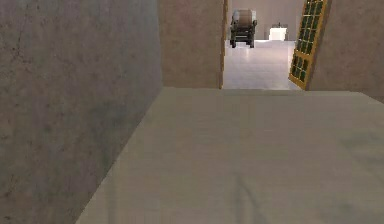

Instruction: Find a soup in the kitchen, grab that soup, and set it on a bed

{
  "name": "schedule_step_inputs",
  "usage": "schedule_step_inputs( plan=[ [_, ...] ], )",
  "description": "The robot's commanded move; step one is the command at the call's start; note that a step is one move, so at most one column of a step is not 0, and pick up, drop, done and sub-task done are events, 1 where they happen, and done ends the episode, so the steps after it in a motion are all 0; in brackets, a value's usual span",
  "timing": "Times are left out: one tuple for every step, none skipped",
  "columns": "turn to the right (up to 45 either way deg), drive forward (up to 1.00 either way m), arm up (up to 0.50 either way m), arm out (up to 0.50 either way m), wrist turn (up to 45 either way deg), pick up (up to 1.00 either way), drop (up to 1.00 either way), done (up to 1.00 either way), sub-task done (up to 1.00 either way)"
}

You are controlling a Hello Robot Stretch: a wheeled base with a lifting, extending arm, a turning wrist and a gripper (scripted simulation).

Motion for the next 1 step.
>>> schedule_step_inputs(
  plan=[
    [15.0,0.0,0.0,0.0,0.0,0.0,0.0,0.0,0.0]
  ],
)
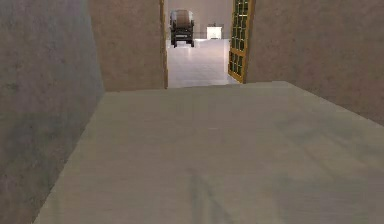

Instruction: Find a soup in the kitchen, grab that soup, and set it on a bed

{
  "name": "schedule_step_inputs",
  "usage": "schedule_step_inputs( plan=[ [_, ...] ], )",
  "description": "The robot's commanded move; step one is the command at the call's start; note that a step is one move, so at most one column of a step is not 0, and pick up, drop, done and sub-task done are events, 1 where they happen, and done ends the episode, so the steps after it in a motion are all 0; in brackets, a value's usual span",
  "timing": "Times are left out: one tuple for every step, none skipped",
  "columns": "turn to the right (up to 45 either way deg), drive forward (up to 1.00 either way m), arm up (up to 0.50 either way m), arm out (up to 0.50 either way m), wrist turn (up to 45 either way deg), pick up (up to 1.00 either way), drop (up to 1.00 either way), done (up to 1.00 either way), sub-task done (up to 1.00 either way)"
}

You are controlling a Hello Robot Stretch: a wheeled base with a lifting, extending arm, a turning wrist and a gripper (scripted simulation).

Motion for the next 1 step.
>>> schedule_step_inputs(
  plan=[
    [0.0,1.0,0.0,0.0,0.0,0.0,0.0,0.0,0.0]
  ],
)
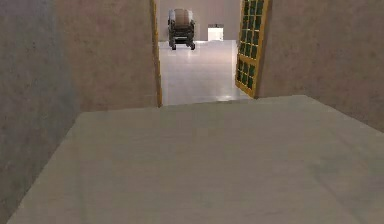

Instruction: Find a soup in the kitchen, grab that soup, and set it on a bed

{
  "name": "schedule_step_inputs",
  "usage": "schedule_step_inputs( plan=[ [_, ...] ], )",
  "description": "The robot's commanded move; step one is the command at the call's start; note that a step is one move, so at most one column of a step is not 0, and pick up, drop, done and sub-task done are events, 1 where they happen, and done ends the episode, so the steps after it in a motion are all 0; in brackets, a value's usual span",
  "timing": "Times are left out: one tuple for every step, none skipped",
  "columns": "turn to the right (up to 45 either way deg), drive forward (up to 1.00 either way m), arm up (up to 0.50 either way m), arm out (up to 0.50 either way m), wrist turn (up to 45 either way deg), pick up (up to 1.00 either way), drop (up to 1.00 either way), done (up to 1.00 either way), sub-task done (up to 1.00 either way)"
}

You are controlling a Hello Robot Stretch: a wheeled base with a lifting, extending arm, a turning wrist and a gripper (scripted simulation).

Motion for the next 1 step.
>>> schedule_step_inputs(
  plan=[
    [0.0,1.0,0.0,0.0,0.0,0.0,0.0,0.0,0.0]
  ],
)
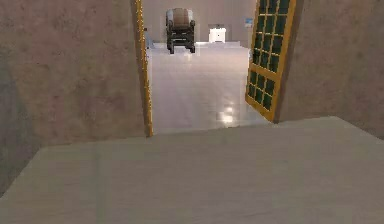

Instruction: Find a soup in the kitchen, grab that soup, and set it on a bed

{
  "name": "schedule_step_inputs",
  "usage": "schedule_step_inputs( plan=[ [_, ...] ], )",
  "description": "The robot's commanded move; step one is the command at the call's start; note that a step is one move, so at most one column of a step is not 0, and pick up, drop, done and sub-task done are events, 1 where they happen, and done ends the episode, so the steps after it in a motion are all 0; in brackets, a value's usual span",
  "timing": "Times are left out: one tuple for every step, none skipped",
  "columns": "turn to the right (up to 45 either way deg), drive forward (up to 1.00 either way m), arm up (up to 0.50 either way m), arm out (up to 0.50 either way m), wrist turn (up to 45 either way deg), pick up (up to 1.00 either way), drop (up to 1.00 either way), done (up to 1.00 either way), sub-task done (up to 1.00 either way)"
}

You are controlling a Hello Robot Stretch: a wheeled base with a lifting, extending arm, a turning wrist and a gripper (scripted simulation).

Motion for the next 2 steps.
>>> schedule_step_inputs(
  plan=[
    [0.0,1.0,0.0,0.0,0.0,0.0,0.0,0.0,0.0],
    [3.0,0.0,0.0,0.0,0.0,0.0,0.0,0.0,0.0]
  ],
)
